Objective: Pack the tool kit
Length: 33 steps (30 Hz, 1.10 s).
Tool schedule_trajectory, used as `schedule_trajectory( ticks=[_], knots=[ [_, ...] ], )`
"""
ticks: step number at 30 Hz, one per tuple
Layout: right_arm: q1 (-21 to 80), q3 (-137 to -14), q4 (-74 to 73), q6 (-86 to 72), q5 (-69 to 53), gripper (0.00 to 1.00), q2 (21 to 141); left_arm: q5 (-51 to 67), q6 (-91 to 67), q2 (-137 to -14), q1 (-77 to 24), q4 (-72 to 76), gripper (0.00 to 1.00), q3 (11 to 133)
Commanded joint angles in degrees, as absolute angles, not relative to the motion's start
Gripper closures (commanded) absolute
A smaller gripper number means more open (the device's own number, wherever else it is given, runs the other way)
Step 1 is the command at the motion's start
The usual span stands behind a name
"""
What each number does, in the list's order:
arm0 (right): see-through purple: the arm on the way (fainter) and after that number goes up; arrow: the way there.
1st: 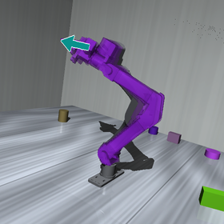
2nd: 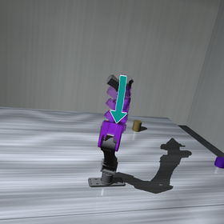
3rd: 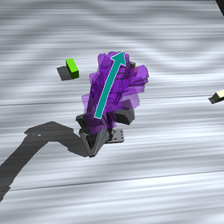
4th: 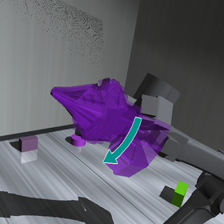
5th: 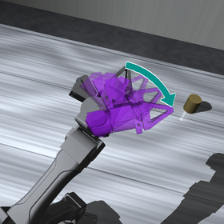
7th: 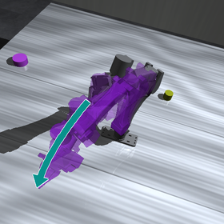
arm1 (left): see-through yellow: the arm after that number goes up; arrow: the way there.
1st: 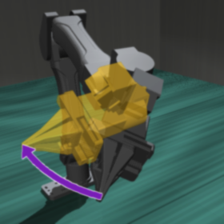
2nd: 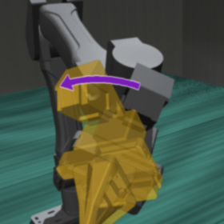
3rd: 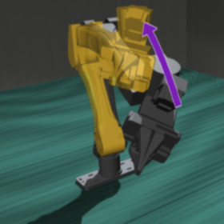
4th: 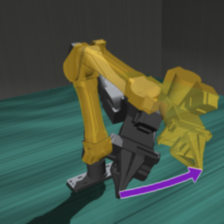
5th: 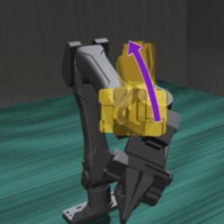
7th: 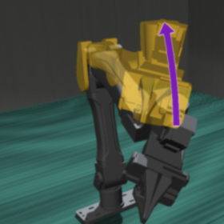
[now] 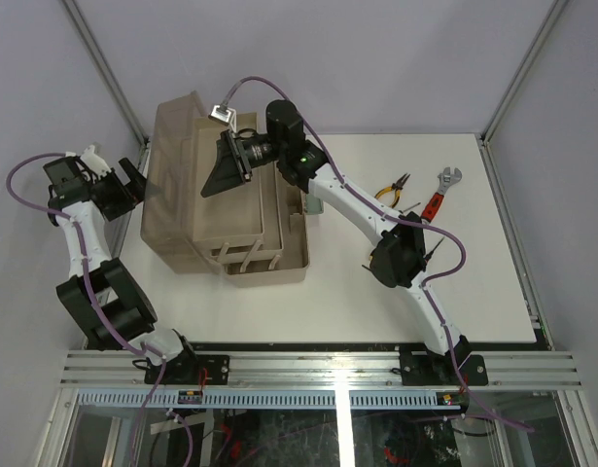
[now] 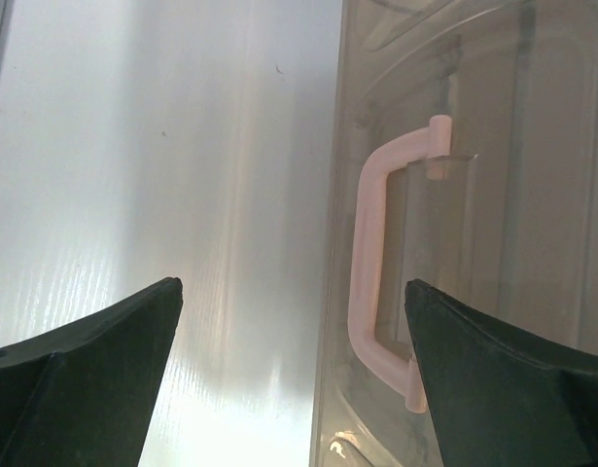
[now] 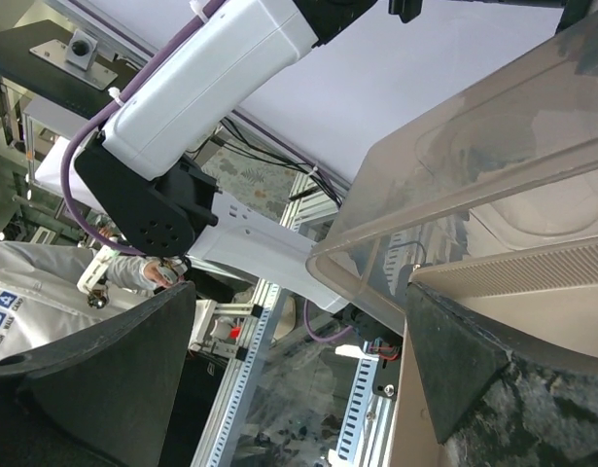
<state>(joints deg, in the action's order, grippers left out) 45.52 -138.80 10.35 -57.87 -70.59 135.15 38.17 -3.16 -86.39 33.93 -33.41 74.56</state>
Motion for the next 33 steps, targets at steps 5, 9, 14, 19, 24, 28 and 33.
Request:
schedule_trajectory(
  ticks=[5, 9, 14, 19, 24, 28, 33],
  knots=[
    [44.1, -137.8, -0.7, -44.5, -60.3, 0.02, 129.9, 37.6, -1.3, -86.8, 35.6, -30.8, 0.04, 74.6],
    [39.4, -131.7, -8.5, -36.1, -44.5, 0.01, 123.0, 37.4, -0.8, -87.2, 36.6, -30.8, 0.04, 74.4],
    [33.0, -122.9, -11.5, -32.8, -30.4, 0.0, 114.6, 38.0, 0.2, -87.9, 37.8, -31.0, 0.04, 73.9],
    [28.8, -126.0, -24.6, -27.5, -21.3, 0.0, 116.3, 38.8, 0.5, -88.3, 37.9, -31.2, 0.04, 74.3],
    [28.3, -130.2, -35.4, -23.0, -16.8, 0.03, 122.9, 39.7, 0.9, -88.5, 37.8, -32.0, 0.04, 74.7],
    [28.3, -132.6, -37.5, -21.9, -14.7, 0.04, 127.3, 39.8, 2.2, -88.6, 37.8, -33.0, 0.04, 74.9],
    [28.3, -139.1, -40.9, -21.3, -11.9, 0.06, 134.4, 40.2, 2.8, -88.1, 37.8, -33.9, 0.04, 74.5]
  ],
)
